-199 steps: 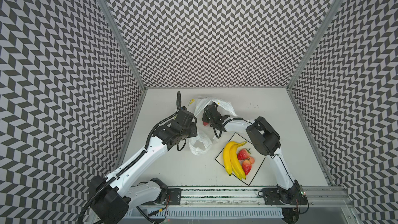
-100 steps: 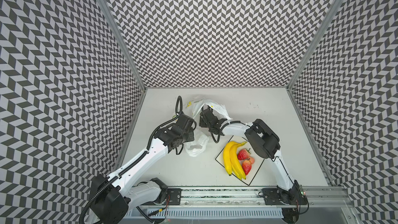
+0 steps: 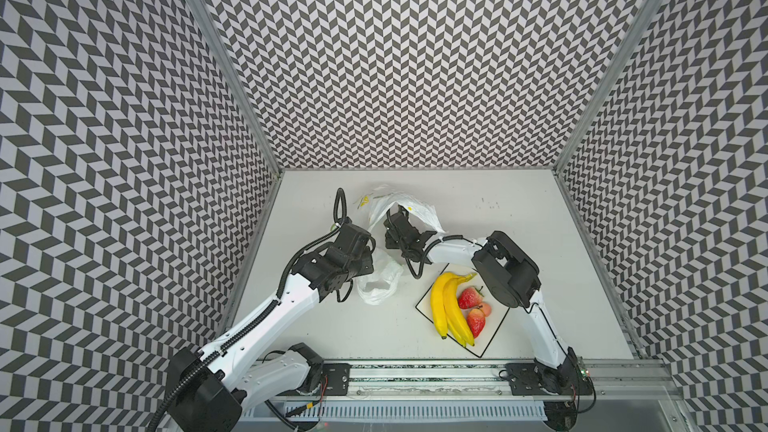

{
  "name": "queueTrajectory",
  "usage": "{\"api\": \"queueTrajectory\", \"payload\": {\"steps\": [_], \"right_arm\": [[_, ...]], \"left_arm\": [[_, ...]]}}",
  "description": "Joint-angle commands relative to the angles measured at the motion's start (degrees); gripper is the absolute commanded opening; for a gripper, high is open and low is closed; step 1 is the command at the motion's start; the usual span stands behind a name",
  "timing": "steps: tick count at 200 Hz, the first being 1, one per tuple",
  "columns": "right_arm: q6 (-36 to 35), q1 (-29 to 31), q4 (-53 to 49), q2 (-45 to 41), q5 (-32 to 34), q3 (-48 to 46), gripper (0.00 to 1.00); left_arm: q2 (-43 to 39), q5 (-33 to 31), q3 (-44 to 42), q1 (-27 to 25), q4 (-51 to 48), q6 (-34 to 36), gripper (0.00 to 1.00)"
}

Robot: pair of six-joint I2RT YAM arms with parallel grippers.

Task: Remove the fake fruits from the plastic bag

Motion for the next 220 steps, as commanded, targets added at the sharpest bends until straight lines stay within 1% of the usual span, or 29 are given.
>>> {"api": "queueTrajectory", "payload": {"steps": [1, 27, 52, 82, 112, 143, 161, 183, 200, 220], "right_arm": [[-2.48, 0.28, 4.31, -7.39, -2.78, -3.28, 0.2], [-5.94, 1.05, 10.29, -14.65, -7.03, -10.46, 0.19], [-9.5, 2.03, 12.96, -20.39, -10.48, -16.12, 0.18], [-14.45, 2.56, 14.95, -27.72, -16.08, -22.44, 0.18], [-20.18, 3.26, 13.95, -36.44, -22.74, -28.4, 0.18], [-25.66, 4.0, 8.62, -47.3, -30.17, -35.04, 0.18], [-26.99, 4.5, 2.22, -54.12, -30.6, -38.74, 0.19], [-23.84, 4.59, -5.95, -63.04, -27.38, -43.62, 0.2], [-18.31, 4.59, -10.87, -69.24, -22.8, -47.37, 0.2], [-8.72, 4.42, -15.84, -75.53, -13.99, -51.31, 0.2]], "left_arm": [[-0.46, -2.13, -0.13, 0.05, 2.26, -2.73, 0.0], [-0.33, -3.49, -0.67, 0.23, 4.52, -4.9, 0.0], [-0.21, -3.77, -0.85, 0.83, 7.25, -6.53, 0.0], [1.05, -3.68, -0.03, 1.39, 9.48, -6.68, 0.0], [2.18, -3.25, 0.08, 3.17, 11.61, -5.95, 0.0], [3.72, -1.83, 0.26, 5.93, 14.55, -4.26, 0.0], [4.9, -0.93, 0.72, 7.43, 16.26, -3.53, 0.0], [6.41, 0.04, 1.36, 8.85, 18.17, -2.91, 0.0], [7.17, 0.75, 1.45, 9.28, 19.37, -2.47, 0.0], [7.75, 1.32, 1.57, 9.44, 19.98, -1.9, 0.0]]}}
